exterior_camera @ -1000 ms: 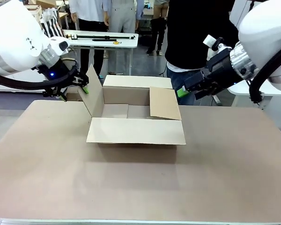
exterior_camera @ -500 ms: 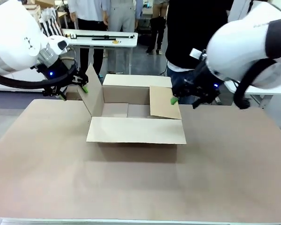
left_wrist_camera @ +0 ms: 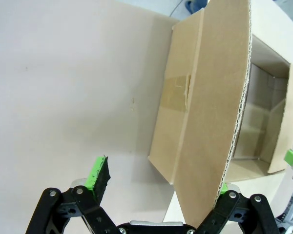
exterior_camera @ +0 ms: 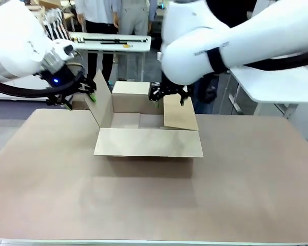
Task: Pack the gift set into the box.
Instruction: Place both hands on the side flaps of the Package Box and spread them outward.
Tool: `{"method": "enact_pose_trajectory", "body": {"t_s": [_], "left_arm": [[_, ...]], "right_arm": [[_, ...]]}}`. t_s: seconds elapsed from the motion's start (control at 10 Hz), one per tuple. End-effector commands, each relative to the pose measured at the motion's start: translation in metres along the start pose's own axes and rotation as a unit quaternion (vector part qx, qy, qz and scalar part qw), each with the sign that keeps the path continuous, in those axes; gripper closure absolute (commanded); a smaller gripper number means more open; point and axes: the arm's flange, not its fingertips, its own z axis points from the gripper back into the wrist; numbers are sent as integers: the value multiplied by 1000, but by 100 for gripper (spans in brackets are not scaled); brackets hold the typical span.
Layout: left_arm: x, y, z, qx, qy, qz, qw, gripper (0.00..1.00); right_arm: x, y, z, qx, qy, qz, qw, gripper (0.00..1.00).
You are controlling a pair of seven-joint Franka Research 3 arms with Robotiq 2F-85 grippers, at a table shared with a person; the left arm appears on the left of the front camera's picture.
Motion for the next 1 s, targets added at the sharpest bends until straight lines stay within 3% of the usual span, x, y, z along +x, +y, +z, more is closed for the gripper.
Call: {"method": "enact_pose_trajectory", "body": {"t_s": [0.0, 0.1, 0.2, 0.3, 0.5, 0.9], "left_arm": [[1, -1, 1, 11, -3, 3, 1000, 0], [1, -1, 1, 11, -3, 3, 1000, 0], [1, -1, 1, 11, -3, 3, 1000, 0], [1, -1, 1, 11, -3, 3, 1000, 0], [1, -1, 1, 11, -3, 3, 1000, 0], [1, -1, 1, 11, -3, 3, 1000, 0]], "right_arm": [[-6, -8, 12, 49, -3, -22, 999, 0], [0, 0, 0, 0, 0, 0, 1000, 0], [-2, 15, -9, -147, 57, 14, 987, 0], [1, 32, -15, -180, 33, 5, 983, 0], [8, 44, -27, -193, 27, -11, 981, 0], [10, 54, -42, -164, -4, -37, 986, 0]]}}
